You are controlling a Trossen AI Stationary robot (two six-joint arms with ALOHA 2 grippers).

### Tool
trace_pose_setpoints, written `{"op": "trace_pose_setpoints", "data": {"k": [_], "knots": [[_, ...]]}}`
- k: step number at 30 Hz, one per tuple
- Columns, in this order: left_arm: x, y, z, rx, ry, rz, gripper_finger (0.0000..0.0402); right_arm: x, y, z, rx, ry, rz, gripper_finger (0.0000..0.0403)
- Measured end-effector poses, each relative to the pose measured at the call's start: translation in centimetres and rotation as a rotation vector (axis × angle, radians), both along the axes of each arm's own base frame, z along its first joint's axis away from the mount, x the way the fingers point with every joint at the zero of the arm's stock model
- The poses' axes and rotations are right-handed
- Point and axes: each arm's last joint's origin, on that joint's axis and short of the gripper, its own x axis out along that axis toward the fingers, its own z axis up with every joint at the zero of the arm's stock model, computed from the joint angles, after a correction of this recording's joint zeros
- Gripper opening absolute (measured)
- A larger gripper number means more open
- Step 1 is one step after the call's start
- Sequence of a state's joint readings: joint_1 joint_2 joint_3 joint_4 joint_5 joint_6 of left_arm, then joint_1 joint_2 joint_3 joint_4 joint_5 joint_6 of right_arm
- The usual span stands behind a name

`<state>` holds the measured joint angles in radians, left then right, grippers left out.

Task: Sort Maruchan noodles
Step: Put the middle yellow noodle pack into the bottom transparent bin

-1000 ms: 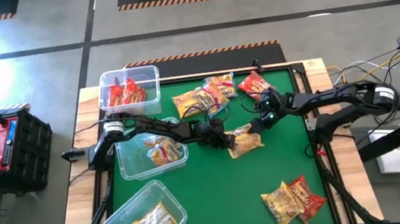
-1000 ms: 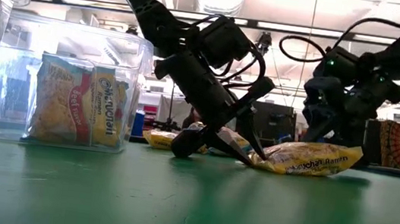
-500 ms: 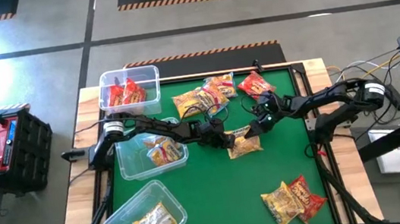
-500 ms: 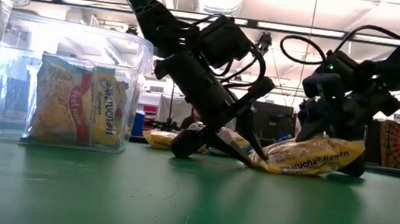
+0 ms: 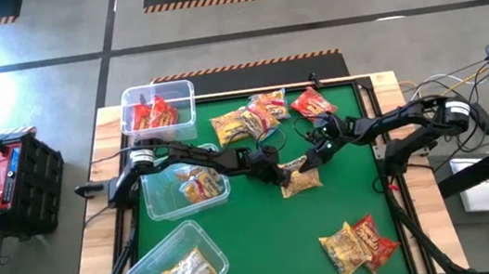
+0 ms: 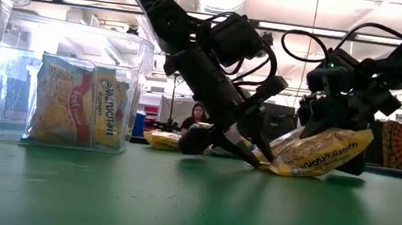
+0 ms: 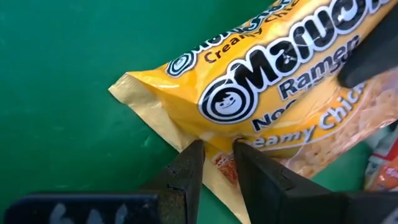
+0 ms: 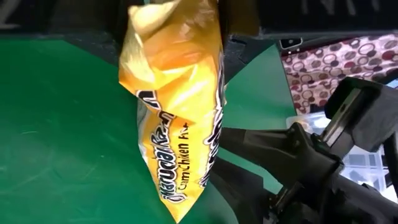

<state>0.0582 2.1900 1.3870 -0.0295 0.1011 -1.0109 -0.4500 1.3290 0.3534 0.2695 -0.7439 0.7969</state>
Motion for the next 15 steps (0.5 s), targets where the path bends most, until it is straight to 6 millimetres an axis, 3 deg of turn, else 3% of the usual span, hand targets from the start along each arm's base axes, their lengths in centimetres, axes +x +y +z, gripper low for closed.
{"op": "trace_pose_setpoints", "data": {"k": [8, 15], "knots": [[-0.1, 0.3, 1.8, 0.066, 0.01, -0.003, 0.0084, -0.1, 0.0, 0.5, -0.031, -0.024, 0.005, 0.0113], [-0.3, 0.4, 6.2, 0.122, -0.097, -0.003, 0.0084, -0.1, 0.1, 0.6, -0.023, -0.046, 0.032, 0.0114]]}}
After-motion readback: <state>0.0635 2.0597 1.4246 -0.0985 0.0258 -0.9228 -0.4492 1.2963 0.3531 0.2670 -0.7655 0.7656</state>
